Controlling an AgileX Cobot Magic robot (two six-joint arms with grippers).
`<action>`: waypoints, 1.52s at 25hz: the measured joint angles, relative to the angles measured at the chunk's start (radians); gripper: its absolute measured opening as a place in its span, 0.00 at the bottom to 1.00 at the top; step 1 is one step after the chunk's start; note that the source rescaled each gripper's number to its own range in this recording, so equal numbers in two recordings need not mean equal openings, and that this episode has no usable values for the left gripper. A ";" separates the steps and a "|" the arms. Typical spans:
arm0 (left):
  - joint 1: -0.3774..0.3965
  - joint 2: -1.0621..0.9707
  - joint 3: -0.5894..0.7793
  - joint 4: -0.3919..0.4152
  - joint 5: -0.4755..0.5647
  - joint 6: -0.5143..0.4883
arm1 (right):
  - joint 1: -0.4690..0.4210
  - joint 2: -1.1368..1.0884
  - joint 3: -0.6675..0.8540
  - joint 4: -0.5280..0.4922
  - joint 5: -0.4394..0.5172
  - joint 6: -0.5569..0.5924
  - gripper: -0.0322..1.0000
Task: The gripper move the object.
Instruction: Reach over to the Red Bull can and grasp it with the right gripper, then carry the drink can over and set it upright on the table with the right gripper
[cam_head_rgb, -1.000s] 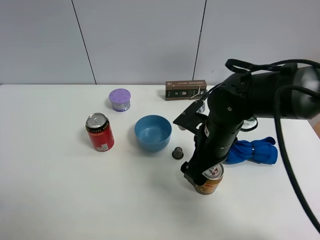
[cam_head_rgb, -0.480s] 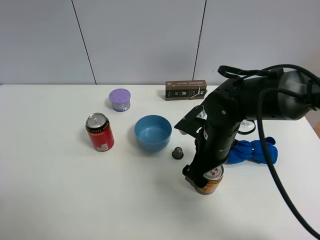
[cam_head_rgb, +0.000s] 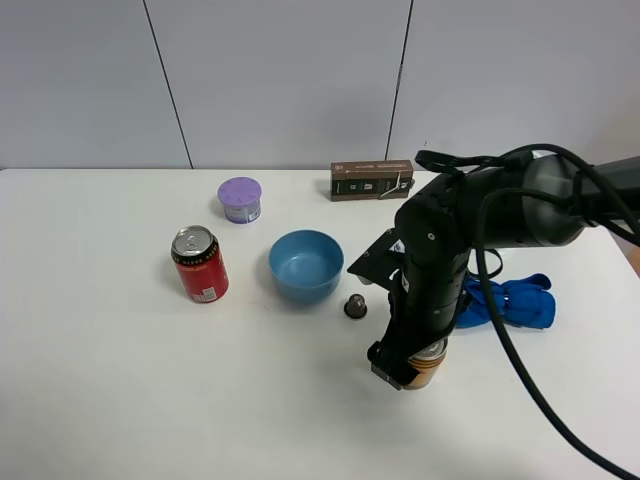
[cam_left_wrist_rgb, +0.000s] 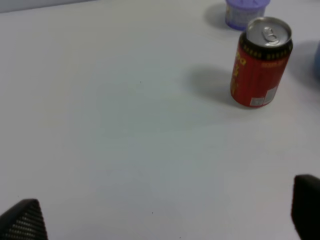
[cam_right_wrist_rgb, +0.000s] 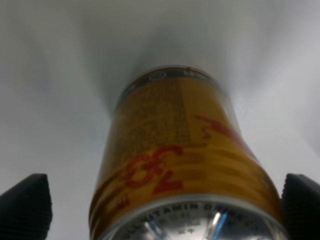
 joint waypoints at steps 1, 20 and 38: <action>0.000 0.000 0.000 0.000 0.000 0.000 | 0.000 0.000 0.000 0.001 0.000 0.000 0.69; 0.000 0.000 0.000 0.000 0.000 0.000 | -0.027 0.000 0.000 0.000 0.040 0.000 0.03; 0.000 0.000 0.000 0.000 0.000 0.000 | -0.027 -0.039 -0.006 0.000 0.054 -0.063 0.03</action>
